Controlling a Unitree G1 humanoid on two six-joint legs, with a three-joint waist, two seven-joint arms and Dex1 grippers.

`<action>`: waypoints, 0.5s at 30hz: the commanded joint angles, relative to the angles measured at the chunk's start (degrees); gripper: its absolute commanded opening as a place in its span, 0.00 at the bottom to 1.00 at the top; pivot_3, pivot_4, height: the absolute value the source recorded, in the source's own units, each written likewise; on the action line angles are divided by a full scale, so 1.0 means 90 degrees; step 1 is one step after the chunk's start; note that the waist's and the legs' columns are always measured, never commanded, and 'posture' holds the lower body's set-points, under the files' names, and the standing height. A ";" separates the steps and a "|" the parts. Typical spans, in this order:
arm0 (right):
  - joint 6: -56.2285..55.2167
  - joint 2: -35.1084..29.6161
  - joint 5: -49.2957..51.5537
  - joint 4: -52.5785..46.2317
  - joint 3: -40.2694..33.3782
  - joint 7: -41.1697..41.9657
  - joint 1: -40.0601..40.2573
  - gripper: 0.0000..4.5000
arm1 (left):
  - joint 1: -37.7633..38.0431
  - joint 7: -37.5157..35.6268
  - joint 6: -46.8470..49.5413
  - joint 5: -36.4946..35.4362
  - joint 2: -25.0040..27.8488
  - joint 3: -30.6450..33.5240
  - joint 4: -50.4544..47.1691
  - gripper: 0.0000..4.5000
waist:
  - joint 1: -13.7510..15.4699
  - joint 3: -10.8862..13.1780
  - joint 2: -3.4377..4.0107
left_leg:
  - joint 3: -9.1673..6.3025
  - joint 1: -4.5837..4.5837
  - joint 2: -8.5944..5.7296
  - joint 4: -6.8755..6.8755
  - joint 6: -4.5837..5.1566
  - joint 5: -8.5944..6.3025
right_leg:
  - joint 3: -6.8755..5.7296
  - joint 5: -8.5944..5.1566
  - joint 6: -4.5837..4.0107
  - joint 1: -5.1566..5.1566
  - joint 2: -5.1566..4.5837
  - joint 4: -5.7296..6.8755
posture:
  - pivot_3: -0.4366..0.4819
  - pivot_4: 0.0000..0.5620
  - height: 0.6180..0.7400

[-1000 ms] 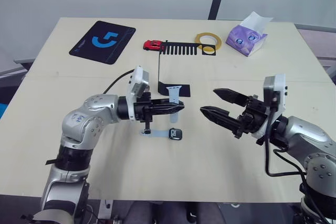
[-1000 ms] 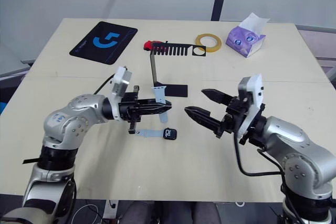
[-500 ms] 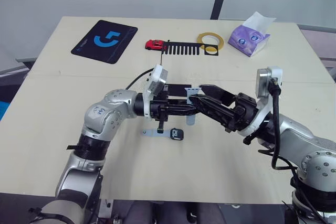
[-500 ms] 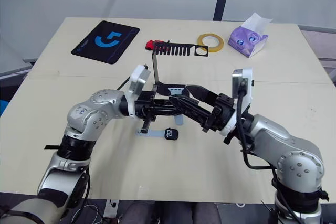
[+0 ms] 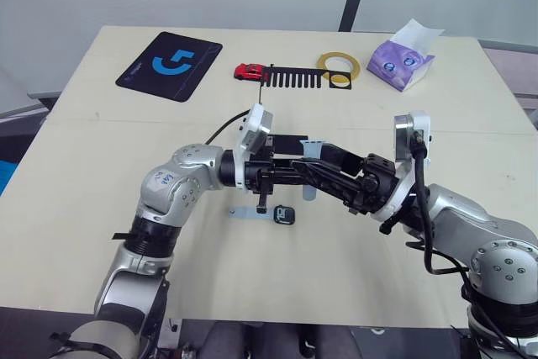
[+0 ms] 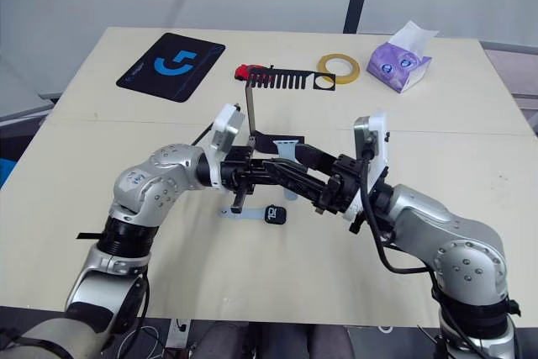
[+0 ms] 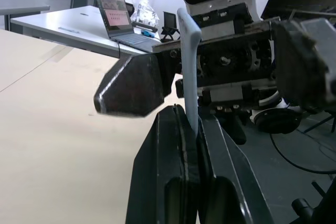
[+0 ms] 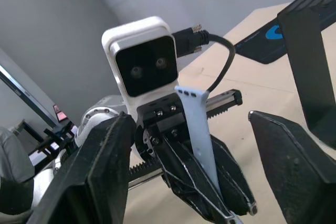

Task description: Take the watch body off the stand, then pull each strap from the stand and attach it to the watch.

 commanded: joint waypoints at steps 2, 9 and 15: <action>-0.0228 -0.0025 -0.0016 -0.0063 0.0008 0.0088 -0.0024 0.82 | -0.0137 0.0034 0.0000 -0.0073 -0.0010 0.0067 -0.0259 0.00 | 0.0015 0.0000 0.0000 | 0.0000 0.0000 0.0000 0.0000 0.0000 0.0000 | 0.0000 0.0000 0.0000 0.0000 0.0000 0.0000 | 0.48 0.27 0.98; -0.0281 -0.0048 -0.0028 -0.0021 0.0017 0.0122 -0.0066 0.82 | -0.0160 0.0033 -0.0004 -0.0067 -0.0002 0.0072 -0.0246 0.00 | 0.0056 0.0000 0.0000 | 0.0001 0.0000 0.0000 0.0001 0.0000 0.0000 | 0.0000 0.0000 0.0000 0.0000 0.0000 0.0000 | 0.48 0.27 0.98; -0.0293 -0.0103 -0.0044 -0.0004 0.0017 0.0140 -0.0079 0.54 | -0.0175 0.0025 -0.0023 -0.0050 -0.0005 0.0064 -0.0223 0.00 | 0.0062 0.0000 0.0000 | 0.0001 0.0000 -0.0001 0.0001 0.0000 0.0000 | -0.0001 0.0000 0.0000 0.0000 0.0000 0.0000 | 0.48 0.27 0.98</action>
